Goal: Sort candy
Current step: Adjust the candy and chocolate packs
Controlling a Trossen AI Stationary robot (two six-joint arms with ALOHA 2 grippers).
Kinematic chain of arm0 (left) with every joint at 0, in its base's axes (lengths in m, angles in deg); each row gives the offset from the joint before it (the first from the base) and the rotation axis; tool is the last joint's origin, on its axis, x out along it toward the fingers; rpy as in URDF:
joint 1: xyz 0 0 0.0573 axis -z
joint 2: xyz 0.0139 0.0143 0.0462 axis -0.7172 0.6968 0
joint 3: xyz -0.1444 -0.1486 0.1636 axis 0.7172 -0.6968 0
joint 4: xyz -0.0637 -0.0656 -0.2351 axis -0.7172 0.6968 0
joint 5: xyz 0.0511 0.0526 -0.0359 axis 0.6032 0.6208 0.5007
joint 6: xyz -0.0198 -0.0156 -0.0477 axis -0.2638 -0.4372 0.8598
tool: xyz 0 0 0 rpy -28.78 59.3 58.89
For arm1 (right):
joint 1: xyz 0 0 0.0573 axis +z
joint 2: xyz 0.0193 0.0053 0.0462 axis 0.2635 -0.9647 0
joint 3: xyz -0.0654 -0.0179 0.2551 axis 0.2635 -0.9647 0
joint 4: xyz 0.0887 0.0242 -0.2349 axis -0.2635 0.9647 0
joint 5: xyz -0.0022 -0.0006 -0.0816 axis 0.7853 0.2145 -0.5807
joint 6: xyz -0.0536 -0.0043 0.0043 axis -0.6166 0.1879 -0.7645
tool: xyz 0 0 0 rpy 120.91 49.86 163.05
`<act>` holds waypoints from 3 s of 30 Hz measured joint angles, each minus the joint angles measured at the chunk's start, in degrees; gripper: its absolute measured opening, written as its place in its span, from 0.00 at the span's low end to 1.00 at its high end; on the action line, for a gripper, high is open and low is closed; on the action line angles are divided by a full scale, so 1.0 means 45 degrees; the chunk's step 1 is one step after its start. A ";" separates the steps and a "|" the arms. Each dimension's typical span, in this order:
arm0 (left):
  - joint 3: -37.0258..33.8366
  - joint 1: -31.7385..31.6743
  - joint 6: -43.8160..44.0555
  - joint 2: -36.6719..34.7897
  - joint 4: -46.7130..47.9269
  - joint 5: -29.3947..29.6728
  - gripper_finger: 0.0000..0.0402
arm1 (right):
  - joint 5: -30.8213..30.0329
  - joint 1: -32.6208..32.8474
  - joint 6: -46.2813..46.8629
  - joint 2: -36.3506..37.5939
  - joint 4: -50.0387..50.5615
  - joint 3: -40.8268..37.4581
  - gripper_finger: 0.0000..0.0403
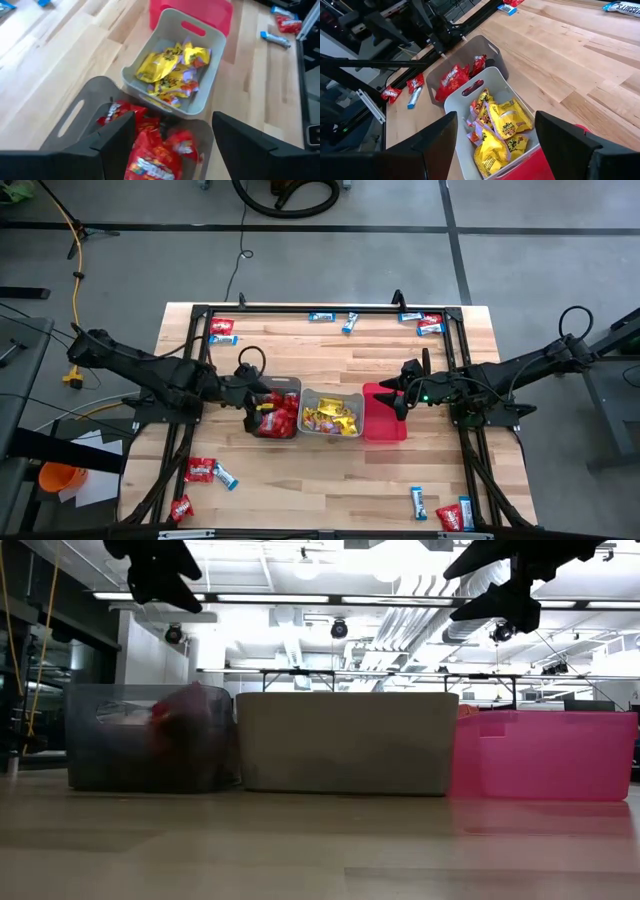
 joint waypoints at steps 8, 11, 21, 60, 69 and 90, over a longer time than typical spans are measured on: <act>0.0000 0.0009 -0.0292 -0.0231 -0.0948 0.0076 0.63 | 0.0044 0.0000 0.0000 -0.0002 -0.0141 0.0005 0.65; -0.0015 0.0015 -0.1261 -0.0338 -0.2631 0.0198 0.63 | 0.0102 -0.0010 0.0146 0.0022 -0.1442 0.0005 0.65; -0.2221 -0.1566 -0.3240 -0.1274 -1.1686 -0.0646 0.63 | -0.0550 -0.0609 -0.3460 0.0040 -0.7281 0.0413 0.65; -0.3682 -0.5508 -0.1217 -0.2639 -0.9804 -0.0242 0.63 | 0.3947 -1.7287 -0.3675 -0.9658 0.5004 0.6533 0.65; -0.3682 -0.6043 -0.0852 -0.2644 -0.9678 -0.0422 0.63 | 0.3881 -1.8520 -0.3583 -1.1443 0.5982 0.6533 0.65; -0.3677 -0.6086 -0.0855 -0.2686 -0.9478 -0.1296 0.63 | 0.8896 -1.8128 -0.8165 -1.2587 0.6065 0.6567 0.65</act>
